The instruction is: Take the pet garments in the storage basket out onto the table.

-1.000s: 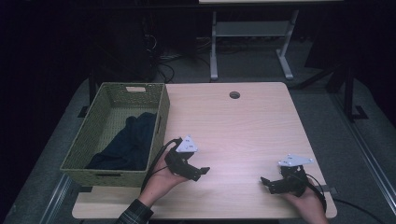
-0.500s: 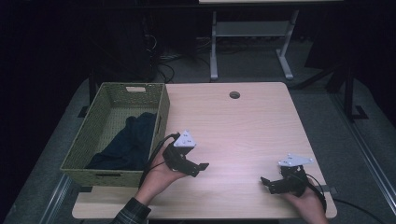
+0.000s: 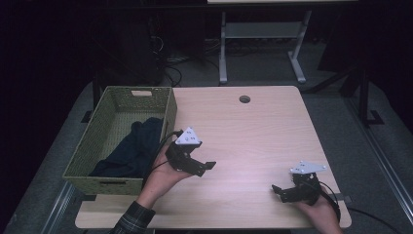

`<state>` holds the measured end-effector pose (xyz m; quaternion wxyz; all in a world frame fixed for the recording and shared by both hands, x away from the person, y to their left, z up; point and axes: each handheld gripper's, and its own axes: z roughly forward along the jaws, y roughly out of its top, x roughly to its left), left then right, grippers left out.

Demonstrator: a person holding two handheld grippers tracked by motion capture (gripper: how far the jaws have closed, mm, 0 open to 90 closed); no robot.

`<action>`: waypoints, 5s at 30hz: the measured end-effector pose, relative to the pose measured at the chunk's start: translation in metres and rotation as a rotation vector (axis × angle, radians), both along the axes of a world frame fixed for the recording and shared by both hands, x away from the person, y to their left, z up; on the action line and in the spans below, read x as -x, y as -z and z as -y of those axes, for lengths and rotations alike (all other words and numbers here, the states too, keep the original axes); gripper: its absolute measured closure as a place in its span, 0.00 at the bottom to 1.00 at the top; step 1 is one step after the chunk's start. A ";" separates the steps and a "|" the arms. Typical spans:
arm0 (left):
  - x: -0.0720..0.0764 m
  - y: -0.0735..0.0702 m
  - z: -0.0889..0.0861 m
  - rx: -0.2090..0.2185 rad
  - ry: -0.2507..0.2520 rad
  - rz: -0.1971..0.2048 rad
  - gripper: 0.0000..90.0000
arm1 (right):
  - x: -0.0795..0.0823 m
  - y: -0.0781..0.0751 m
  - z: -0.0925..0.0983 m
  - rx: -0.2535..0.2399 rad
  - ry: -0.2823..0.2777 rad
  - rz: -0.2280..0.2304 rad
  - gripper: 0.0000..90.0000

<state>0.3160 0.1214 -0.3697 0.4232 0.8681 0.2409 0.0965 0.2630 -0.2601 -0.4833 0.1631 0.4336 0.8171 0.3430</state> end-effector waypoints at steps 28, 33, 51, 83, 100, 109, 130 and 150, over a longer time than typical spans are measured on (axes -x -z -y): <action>-0.028 -0.023 -0.032 0.031 -0.059 0.005 0.19 | 0.000 0.000 0.000 0.000 0.005 0.000 0.01; -0.033 -0.024 -0.043 0.015 -0.073 0.008 0.19 | 0.000 0.000 0.000 0.000 0.005 0.000 0.01; -0.039 -0.029 -0.078 -0.004 -0.130 0.025 0.25 | 0.000 0.000 0.000 0.001 0.003 0.003 0.01; -0.041 -0.024 -0.153 -0.097 -0.289 0.009 0.39 | 0.000 0.000 0.000 0.001 0.003 0.003 0.01; -0.042 -0.013 -0.176 -0.185 -0.346 -0.037 0.43 | 0.000 0.000 0.000 0.000 0.004 0.002 0.01; -0.048 0.002 -0.188 -0.261 -0.362 -0.079 0.47 | 0.000 0.000 0.000 0.000 0.003 0.002 0.01; -0.064 0.045 -0.185 -0.432 -0.353 -0.225 0.56 | 0.000 0.000 0.000 0.000 0.003 0.002 0.01; -0.068 0.051 -0.186 -0.440 -0.382 -0.322 0.94 | 0.000 0.000 0.000 0.001 0.003 0.002 0.01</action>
